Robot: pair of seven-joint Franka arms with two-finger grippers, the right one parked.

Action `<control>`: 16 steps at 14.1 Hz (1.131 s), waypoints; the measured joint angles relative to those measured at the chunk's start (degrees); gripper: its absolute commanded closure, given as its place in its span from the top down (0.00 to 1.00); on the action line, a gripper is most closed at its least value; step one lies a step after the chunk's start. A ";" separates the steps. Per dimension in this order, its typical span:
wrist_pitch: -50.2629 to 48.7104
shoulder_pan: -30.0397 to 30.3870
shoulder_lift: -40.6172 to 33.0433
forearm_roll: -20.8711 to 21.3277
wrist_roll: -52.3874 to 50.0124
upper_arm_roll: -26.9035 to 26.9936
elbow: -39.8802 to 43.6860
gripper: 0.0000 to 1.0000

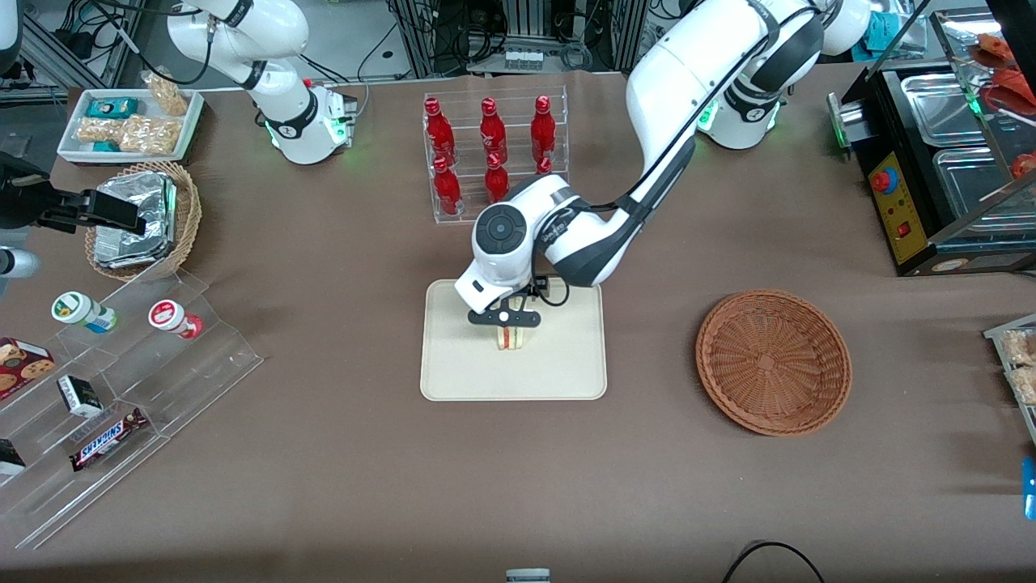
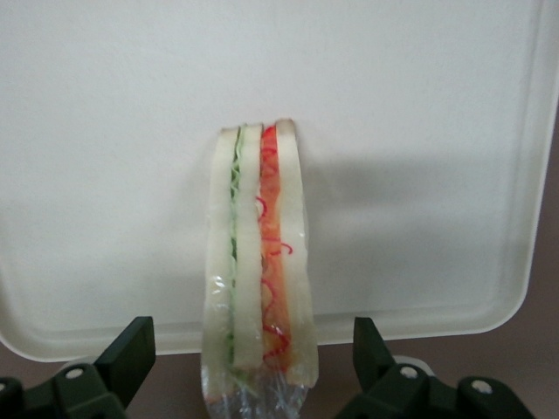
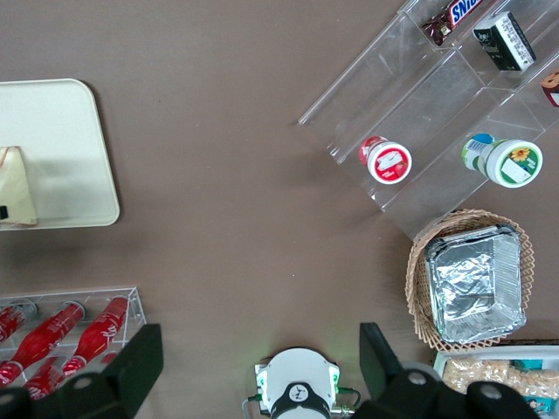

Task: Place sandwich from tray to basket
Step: 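Lower the left gripper and close it on the wrapped sandwich, then lift the sandwich and carry it over the wicker basket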

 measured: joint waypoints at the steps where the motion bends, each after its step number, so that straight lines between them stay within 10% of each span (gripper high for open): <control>1: 0.61 -0.33 0.71 0.00 -0.09 0.00 -0.02 0.79; 3: 2.36 -0.51 1.97 -0.02 -0.99 0.01 -0.02 0.34; 5: 2.60 -0.48 2.40 -0.03 -4.75 0.08 -0.02 0.14; 11: 2.26 0.94 2.10 -1.37 -10.21 0.77 0.67 0.12; 16: -1.18 14.58 -8.84 -4.37 -12.06 1.16 -5.13 0.11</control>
